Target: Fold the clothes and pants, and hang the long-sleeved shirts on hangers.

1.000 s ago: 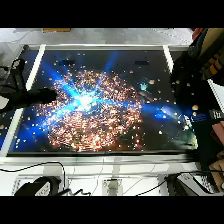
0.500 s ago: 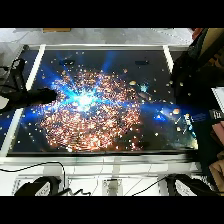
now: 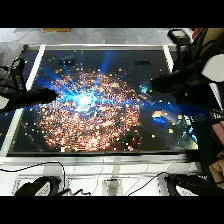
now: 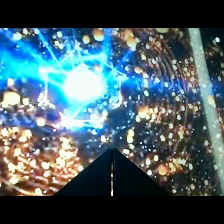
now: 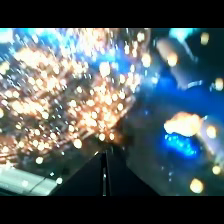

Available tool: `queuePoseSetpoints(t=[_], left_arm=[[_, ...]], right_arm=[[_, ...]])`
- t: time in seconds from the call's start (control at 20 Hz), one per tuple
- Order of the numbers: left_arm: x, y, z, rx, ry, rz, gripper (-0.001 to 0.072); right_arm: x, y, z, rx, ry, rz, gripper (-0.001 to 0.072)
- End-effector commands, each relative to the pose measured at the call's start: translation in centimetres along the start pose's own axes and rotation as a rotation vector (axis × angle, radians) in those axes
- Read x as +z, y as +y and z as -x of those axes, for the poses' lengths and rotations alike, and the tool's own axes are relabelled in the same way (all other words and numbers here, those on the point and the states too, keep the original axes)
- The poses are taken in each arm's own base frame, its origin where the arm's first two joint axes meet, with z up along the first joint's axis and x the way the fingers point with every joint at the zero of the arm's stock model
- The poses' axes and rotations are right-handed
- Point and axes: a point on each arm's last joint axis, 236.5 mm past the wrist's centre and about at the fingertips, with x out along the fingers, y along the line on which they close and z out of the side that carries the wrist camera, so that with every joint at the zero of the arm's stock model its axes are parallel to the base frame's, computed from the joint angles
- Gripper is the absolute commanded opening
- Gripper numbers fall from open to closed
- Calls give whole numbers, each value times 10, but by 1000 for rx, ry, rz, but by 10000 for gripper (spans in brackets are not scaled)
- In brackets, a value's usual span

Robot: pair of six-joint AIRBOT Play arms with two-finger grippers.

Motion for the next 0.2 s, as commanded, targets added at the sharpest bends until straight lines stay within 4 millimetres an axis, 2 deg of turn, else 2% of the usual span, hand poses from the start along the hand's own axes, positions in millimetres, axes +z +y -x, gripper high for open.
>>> queuePoseSetpoints(t=[0.0, 0.15], left_arm=[[1, 0, 1, 1, -2, -1, 6], [1, 0, 1, 1, -2, -1, 6]], right_arm=[[-6, 6, -25, -10, 73, -26, 24], [0, 7, -26, -7, 47, -26, 24]])
